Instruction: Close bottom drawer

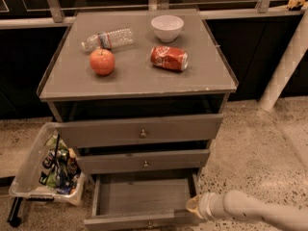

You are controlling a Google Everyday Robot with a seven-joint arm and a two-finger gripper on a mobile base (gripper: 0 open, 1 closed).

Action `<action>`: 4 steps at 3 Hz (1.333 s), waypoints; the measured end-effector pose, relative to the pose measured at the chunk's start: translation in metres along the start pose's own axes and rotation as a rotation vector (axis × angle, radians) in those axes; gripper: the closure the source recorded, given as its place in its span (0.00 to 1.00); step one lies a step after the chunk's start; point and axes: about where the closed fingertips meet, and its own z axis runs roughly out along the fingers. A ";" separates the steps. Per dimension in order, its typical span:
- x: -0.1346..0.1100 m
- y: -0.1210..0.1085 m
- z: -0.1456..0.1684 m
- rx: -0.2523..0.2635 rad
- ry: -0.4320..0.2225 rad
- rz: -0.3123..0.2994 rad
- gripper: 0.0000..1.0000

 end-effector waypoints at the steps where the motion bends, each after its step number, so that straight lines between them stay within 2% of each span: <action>1: 0.025 0.000 0.022 0.002 -0.088 -0.034 1.00; 2: 0.025 0.000 0.022 0.002 -0.088 -0.034 1.00; 4: 0.045 0.005 0.072 -0.067 -0.063 -0.052 1.00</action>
Offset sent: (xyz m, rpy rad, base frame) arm -0.0039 -0.0128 -0.0447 0.0891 -0.0800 0.0233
